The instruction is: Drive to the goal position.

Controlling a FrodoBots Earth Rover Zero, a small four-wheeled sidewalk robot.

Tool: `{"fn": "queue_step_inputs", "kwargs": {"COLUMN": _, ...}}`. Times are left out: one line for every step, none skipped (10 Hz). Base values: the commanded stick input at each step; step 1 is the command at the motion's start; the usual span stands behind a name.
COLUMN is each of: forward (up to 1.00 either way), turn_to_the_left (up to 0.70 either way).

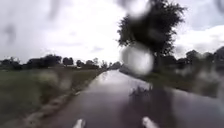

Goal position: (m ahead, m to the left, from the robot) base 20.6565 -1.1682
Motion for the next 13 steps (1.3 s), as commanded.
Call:
{"fn": "queue_step_inputs", "kwargs": {"forward": 0.85, "turn_to_the_left": 0.00}}
{"fn": "queue_step_inputs", "kwargs": {"forward": 0.85, "turn_to_the_left": 0.00}}
{"fn": "queue_step_inputs", "kwargs": {"forward": 0.85, "turn_to_the_left": 0.00}}
{"fn": "queue_step_inputs", "kwargs": {"forward": 0.85, "turn_to_the_left": 0.00}}
{"fn": "queue_step_inputs", "kwargs": {"forward": 0.85, "turn_to_the_left": 0.00}}
{"fn": "queue_step_inputs", "kwargs": {"forward": 0.85, "turn_to_the_left": 0.00}}
{"fn": "queue_step_inputs", "kwargs": {"forward": 0.85, "turn_to_the_left": 0.00}}
{"fn": "queue_step_inputs", "kwargs": {"forward": 0.85, "turn_to_the_left": 0.00}}
{"fn": "queue_step_inputs", "kwargs": {"forward": 0.85, "turn_to_the_left": 0.00}}
{"fn": "queue_step_inputs", "kwargs": {"forward": 0.85, "turn_to_the_left": 0.00}}
{"fn": "queue_step_inputs", "kwargs": {"forward": 0.85, "turn_to_the_left": 0.00}}
{"fn": "queue_step_inputs", "kwargs": {"forward": 0.85, "turn_to_the_left": 0.00}}
{"fn": "queue_step_inputs", "kwargs": {"forward": 0.85, "turn_to_the_left": 0.00}}
